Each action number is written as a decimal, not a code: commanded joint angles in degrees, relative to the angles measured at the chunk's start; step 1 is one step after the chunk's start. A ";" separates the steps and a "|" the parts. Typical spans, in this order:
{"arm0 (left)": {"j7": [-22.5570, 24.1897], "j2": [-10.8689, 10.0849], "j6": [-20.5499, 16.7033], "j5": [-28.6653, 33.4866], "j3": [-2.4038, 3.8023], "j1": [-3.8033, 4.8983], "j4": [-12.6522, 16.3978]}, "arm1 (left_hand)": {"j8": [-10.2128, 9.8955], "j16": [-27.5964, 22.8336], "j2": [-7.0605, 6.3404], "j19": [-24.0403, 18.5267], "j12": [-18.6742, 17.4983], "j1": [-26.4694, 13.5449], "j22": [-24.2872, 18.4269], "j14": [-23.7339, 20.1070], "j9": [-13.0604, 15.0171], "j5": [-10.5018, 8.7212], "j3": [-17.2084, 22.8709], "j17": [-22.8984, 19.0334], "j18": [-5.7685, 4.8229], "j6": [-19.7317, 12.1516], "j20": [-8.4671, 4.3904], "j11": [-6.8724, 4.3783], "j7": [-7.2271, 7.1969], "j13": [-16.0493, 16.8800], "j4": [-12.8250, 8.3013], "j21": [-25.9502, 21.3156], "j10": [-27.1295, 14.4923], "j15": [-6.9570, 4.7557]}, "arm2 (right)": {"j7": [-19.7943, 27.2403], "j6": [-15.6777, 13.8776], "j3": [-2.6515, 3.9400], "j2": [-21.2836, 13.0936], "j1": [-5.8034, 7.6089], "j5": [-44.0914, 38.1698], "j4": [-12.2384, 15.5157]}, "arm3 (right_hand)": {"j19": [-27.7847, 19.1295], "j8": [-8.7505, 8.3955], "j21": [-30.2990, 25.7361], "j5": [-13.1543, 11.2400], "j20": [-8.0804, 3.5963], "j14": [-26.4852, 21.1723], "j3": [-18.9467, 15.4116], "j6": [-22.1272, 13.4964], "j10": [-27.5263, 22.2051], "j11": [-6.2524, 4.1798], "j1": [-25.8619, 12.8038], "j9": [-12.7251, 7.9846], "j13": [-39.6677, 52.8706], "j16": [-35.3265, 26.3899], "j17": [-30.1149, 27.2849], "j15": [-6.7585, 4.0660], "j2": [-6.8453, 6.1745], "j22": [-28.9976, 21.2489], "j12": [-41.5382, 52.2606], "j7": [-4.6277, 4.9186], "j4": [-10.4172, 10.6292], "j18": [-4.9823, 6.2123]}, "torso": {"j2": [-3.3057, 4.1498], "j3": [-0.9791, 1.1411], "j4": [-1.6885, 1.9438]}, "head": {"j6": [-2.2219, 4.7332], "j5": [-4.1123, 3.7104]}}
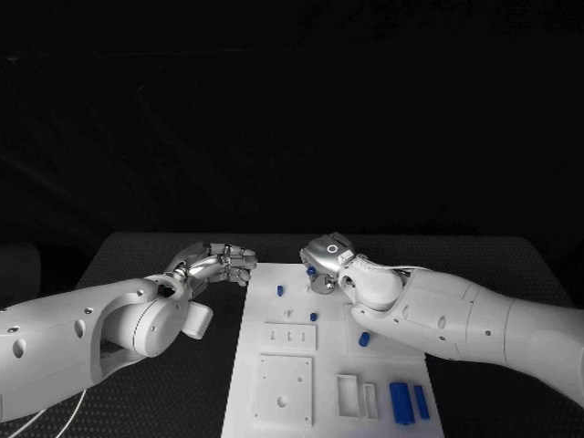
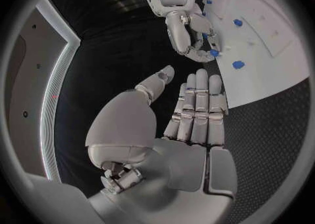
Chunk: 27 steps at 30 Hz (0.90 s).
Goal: Assemble the parts on the task board
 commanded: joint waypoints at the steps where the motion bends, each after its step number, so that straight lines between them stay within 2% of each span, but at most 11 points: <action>1: 0.27 0.14 0.89 -0.26 0.06 0.12 0.04 | -0.24 -0.21 0.04 -0.53 -0.37 -0.69 1.22 -0.12 -0.04 0.05 0.25 0.05 1.07 0.10 0.07 0.36 0.29 0.01 -0.15 0.35 -0.08 0.09 | 0.70 2.36 -0.20 0.11 -0.37 0.09 -0.14 | 0.02 0.38 0.22 0.20 -0.30 -0.95 0.38 0.85 0.31 -0.06 0.51 0.69 -0.08 0.22 -0.09 -1.26 0.20 0.97 0.14 -0.37 -0.02 4.05 | 0.05 0.01 -0.03 | -0.03 0.06; 16: 0.18 0.18 0.92 -0.27 0.06 0.12 -0.02 | -0.28 -0.24 0.04 -0.55 -0.47 -0.75 1.22 -0.12 -0.03 0.04 0.30 0.11 1.07 0.09 0.08 0.36 0.29 0.02 -0.18 0.41 -0.08 0.09 | 0.71 2.71 -0.20 0.37 -0.51 0.27 -0.74 | -0.03 0.36 0.22 0.20 -0.29 -0.97 0.41 0.87 0.35 -0.07 0.47 0.74 -0.04 0.22 -0.16 -1.27 0.20 0.96 0.08 -0.37 -0.05 4.05 | 0.12 -0.04 0.01 | -0.15 0.03; 23: 0.15 0.16 0.87 -0.27 0.06 0.15 0.00 | -0.29 -0.25 0.03 -0.56 -0.50 -0.77 1.21 -0.13 -0.03 0.04 0.30 0.12 1.07 0.08 0.08 0.36 0.29 0.02 -0.18 0.42 -0.08 0.09 | 1.81 2.83 -0.21 0.82 -0.50 2.74 -1.66 | -0.04 0.34 0.21 0.20 -0.29 -0.99 0.42 0.85 0.33 -0.06 0.45 0.74 -0.03 0.22 -0.18 -1.27 0.18 0.95 0.06 -0.36 -0.05 4.05 | 0.13 -0.05 -0.11 | -0.08 0.12; 24: 0.15 0.16 0.87 -0.27 0.06 0.16 0.01 | -0.31 -0.25 0.02 -0.57 -0.51 -0.79 1.21 -0.12 -0.03 0.04 0.30 0.13 1.06 0.06 0.08 0.37 0.30 0.02 -0.18 0.42 -0.09 0.10 | 2.00 2.81 -0.21 0.93 -0.50 3.18 -1.81 | -0.42 -1.28 -0.06 0.38 -0.16 -1.43 0.10 -2.01 -2.83 0.60 -0.30 0.09 -0.81 -0.24 -0.45 -0.33 -1.97 0.84 -1.71 0.62 -0.35 3.96 | 0.13 -0.05 -0.11 | -0.08 0.12; 25: 0.15 0.16 0.88 -0.27 0.06 0.16 0.02 | -0.32 -0.26 0.01 -0.57 -0.53 -0.80 1.21 -0.12 -0.03 0.03 0.31 0.14 1.07 0.05 0.08 0.38 0.32 0.02 -0.18 0.43 -0.09 0.10 | 2.10 2.58 -0.22 0.95 -0.50 3.34 -1.89 | -0.62 -2.54 -0.33 0.24 0.00 -1.53 0.46 -4.20 -5.11 1.73 -0.39 -0.43 -1.39 -0.50 -0.70 0.55 -2.53 0.68 -2.69 1.57 -0.02 3.90 | 0.14 -0.05 -0.09 | -0.10 0.11; 27: 0.12 0.12 0.88 -0.27 0.06 0.17 0.01 | -0.35 -0.26 0.01 -0.57 -0.57 -0.83 1.21 -0.12 -0.04 0.03 0.32 0.16 1.07 0.01 0.08 0.42 0.36 0.02 -0.18 0.45 -0.11 0.10 | 2.26 2.07 -0.22 0.90 -0.50 3.67 -1.91 | -0.67 -4.06 -0.46 0.13 0.26 -1.33 0.37 -6.87 -8.65 3.05 -0.48 -1.08 -2.34 -0.57 -0.95 1.78 -4.54 0.59 -2.94 2.86 0.07 3.77 | 0.14 -0.05 -0.07 | -0.06 0.12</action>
